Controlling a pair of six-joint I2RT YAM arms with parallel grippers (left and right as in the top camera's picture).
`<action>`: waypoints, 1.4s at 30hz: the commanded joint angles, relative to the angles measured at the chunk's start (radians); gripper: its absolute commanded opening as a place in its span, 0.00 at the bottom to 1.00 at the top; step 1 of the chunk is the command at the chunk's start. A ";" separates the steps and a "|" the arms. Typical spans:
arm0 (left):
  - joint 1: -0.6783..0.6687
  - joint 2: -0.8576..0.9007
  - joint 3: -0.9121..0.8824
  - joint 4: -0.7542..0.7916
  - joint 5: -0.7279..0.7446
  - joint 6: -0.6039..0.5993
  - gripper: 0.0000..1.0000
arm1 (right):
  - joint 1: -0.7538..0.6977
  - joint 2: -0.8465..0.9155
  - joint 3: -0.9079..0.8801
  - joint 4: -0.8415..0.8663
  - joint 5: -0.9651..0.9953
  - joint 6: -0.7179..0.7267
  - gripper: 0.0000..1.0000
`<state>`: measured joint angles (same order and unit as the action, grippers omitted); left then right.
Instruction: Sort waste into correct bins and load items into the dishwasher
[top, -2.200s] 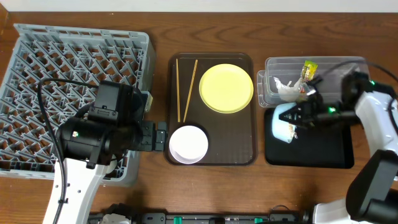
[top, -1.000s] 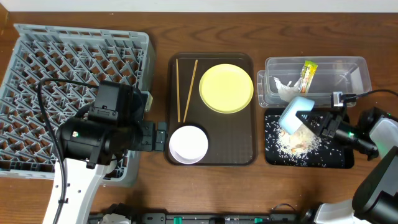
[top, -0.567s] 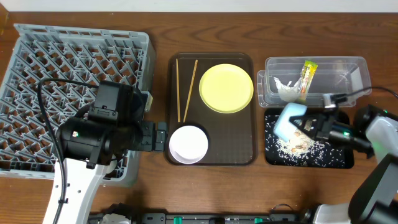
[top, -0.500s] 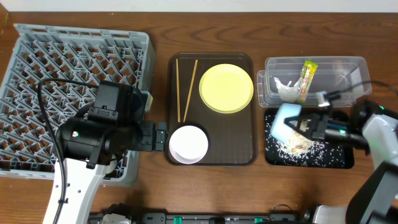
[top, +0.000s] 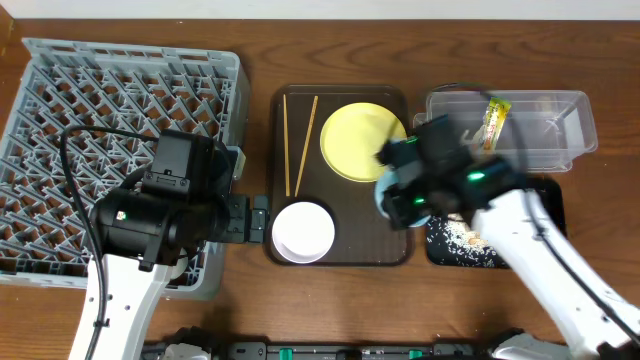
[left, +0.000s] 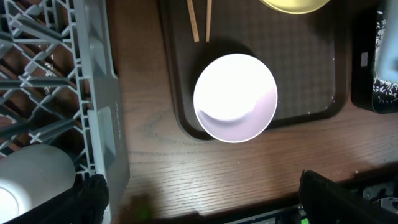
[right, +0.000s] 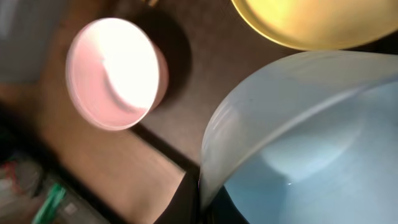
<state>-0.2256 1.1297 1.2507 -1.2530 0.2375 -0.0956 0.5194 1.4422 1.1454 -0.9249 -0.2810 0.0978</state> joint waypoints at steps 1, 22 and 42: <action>-0.003 -0.007 0.009 -0.002 -0.002 0.013 0.98 | 0.100 0.093 -0.003 0.043 0.175 0.148 0.01; -0.003 -0.007 0.009 -0.002 -0.002 0.013 0.98 | 0.175 0.242 0.137 0.049 0.224 0.193 0.58; -0.003 -0.007 0.009 -0.002 -0.002 0.013 0.98 | 0.009 0.162 0.328 0.058 0.132 0.179 0.54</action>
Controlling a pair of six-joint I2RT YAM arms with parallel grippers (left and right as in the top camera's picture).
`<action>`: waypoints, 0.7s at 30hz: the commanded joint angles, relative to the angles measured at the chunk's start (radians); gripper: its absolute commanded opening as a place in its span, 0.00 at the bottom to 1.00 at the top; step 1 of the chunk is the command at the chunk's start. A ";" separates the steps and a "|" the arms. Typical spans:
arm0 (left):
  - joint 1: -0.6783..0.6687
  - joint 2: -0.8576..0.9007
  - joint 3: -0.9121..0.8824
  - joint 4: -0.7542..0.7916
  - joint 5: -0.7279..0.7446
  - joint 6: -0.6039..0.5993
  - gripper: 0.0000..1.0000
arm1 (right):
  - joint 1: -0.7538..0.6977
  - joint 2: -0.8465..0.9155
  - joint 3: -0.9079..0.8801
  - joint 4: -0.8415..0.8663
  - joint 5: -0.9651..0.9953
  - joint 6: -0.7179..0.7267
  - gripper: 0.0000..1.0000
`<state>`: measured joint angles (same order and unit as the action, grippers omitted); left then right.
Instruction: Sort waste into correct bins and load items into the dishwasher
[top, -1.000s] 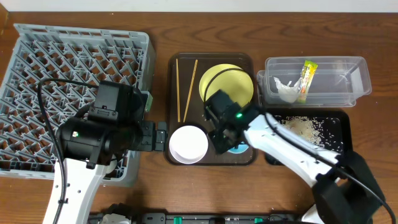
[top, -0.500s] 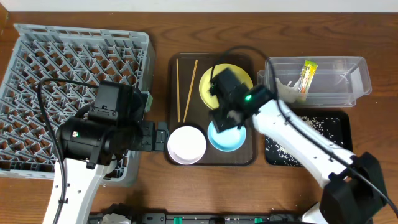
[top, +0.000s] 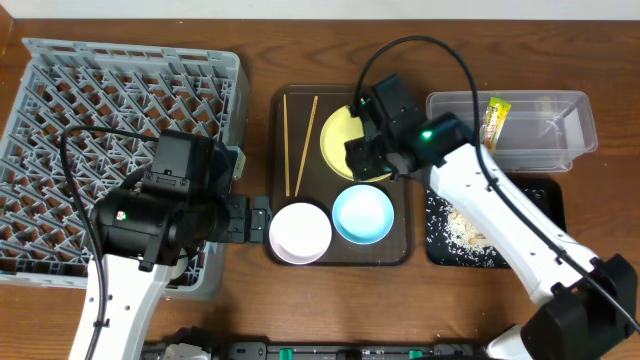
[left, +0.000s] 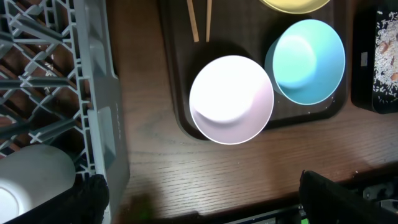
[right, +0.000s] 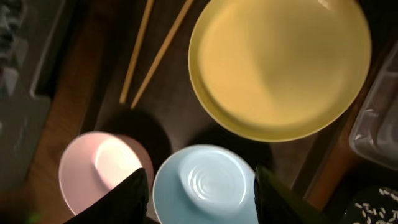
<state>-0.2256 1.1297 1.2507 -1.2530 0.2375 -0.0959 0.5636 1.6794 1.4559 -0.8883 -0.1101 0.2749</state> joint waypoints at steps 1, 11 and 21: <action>-0.003 -0.007 0.009 -0.002 -0.002 0.014 0.98 | -0.039 -0.103 0.018 0.034 -0.042 -0.020 0.54; -0.003 -0.007 0.009 -0.002 -0.002 0.014 0.98 | -0.039 -0.448 0.018 0.073 -0.052 -0.108 0.99; -0.003 -0.007 0.009 -0.002 -0.002 0.013 0.98 | -0.039 -0.668 0.018 -0.117 0.050 -0.197 0.99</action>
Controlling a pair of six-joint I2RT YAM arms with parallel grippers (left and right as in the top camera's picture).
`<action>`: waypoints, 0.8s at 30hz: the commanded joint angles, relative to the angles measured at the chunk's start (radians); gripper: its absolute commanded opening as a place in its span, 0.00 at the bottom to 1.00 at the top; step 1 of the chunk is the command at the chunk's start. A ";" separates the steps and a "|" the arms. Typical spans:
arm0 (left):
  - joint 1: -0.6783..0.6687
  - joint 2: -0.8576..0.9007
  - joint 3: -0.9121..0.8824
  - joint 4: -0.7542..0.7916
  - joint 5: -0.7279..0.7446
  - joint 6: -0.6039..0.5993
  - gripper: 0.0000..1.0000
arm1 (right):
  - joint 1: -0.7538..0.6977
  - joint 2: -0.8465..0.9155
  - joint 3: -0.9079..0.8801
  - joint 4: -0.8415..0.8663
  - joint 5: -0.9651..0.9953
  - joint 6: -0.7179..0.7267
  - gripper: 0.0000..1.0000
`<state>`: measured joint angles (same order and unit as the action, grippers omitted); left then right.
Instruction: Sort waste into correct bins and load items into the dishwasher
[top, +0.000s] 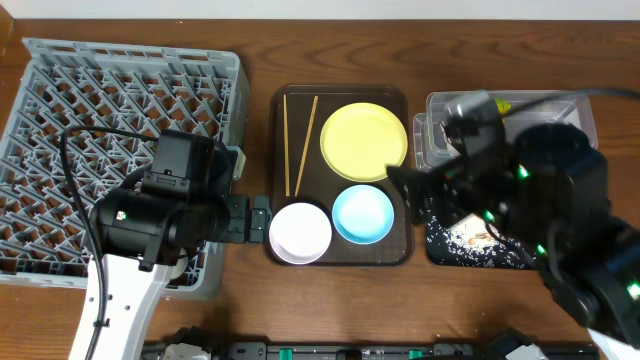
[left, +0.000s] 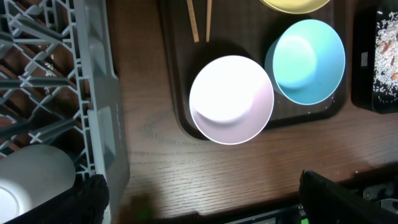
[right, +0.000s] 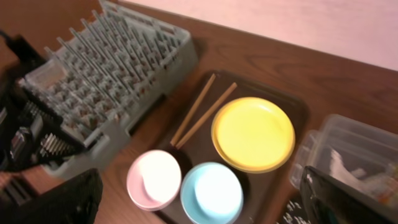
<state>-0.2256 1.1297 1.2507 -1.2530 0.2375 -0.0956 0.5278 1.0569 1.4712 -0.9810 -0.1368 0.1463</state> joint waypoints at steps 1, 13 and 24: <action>-0.003 -0.007 0.009 -0.002 -0.002 0.013 0.98 | -0.003 -0.062 0.002 -0.039 0.109 -0.077 0.99; -0.003 -0.007 0.009 -0.002 -0.002 0.013 0.98 | -0.121 -0.257 -0.296 0.098 0.383 -0.080 0.99; -0.003 -0.007 0.009 -0.002 -0.002 0.013 0.98 | -0.261 -0.533 -0.821 0.449 0.303 -0.081 0.99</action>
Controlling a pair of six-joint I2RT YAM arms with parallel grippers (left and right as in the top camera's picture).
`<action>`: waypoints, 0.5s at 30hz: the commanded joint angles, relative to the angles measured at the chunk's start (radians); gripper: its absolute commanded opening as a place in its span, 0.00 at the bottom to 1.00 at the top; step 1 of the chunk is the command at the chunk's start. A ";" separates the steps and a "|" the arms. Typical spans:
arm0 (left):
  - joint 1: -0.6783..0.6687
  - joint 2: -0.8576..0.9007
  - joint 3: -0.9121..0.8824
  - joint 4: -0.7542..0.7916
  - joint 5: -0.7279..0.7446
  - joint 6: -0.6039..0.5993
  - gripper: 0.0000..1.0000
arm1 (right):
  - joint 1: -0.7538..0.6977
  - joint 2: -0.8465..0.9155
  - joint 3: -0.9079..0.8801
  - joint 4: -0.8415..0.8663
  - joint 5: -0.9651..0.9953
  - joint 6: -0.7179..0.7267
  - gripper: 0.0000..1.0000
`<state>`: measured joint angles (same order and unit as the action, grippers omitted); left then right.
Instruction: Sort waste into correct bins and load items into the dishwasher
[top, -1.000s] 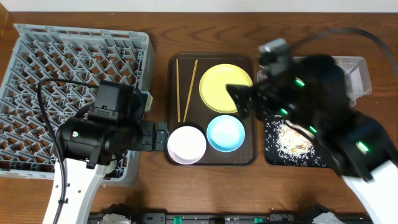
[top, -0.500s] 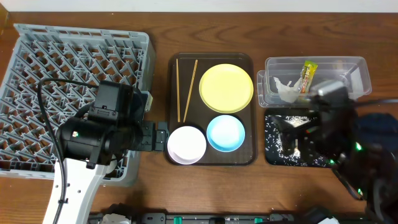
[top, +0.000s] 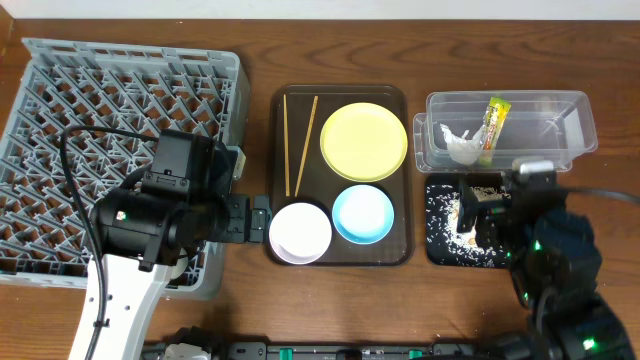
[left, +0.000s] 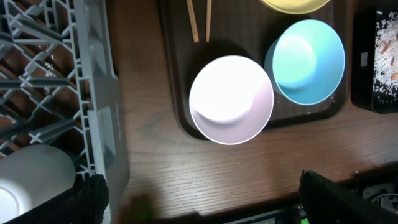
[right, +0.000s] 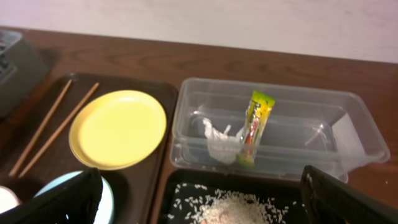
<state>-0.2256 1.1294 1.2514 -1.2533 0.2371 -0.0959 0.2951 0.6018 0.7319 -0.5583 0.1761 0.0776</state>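
On the dark tray (top: 340, 255) lie two chopsticks (top: 300, 140), a yellow plate (top: 364, 141), a light blue bowl (top: 363, 214) and a pale pink bowl (top: 302, 232). The grey dish rack (top: 120, 100) fills the left; a white cup (left: 31, 180) stands in its near corner. My left gripper (left: 202, 205) hangs open over the table edge in front of the pink bowl (left: 231, 99), holding nothing. My right gripper (right: 202, 205) is open and empty above the black bin (right: 261, 205) of rice, facing the clear bin (right: 348, 134).
The clear bin (top: 575, 130) at the back right holds a green and yellow wrapper (top: 493, 118) and a crumpled tissue (top: 462, 145). The black bin (top: 445, 250) sits in front of it, right of the tray. My right arm (top: 550, 265) stands at the front right.
My right arm has drawn back toward the front right and now sits low over the black bin, facing the clear bin. The left arm and the dishes on the tray have not moved.
My right gripper was shut on the blue bowl, between the tray and the black bin. Then the blue bowl stood on the tray beside the pink one, with the gripper open above the yellow plate. After that the arm was over the bins, and now lower at front right.
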 joint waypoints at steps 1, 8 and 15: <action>-0.003 -0.007 0.008 -0.002 -0.002 0.013 0.98 | -0.035 -0.109 -0.119 0.038 -0.008 -0.012 0.99; -0.003 -0.007 0.008 -0.002 -0.002 0.014 0.98 | -0.089 -0.342 -0.359 0.141 -0.009 -0.012 0.99; -0.003 -0.007 0.008 -0.002 -0.002 0.014 0.98 | -0.097 -0.506 -0.533 0.226 -0.009 -0.012 0.99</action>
<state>-0.2256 1.1294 1.2514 -1.2537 0.2375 -0.0956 0.2150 0.1394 0.2466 -0.3515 0.1688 0.0750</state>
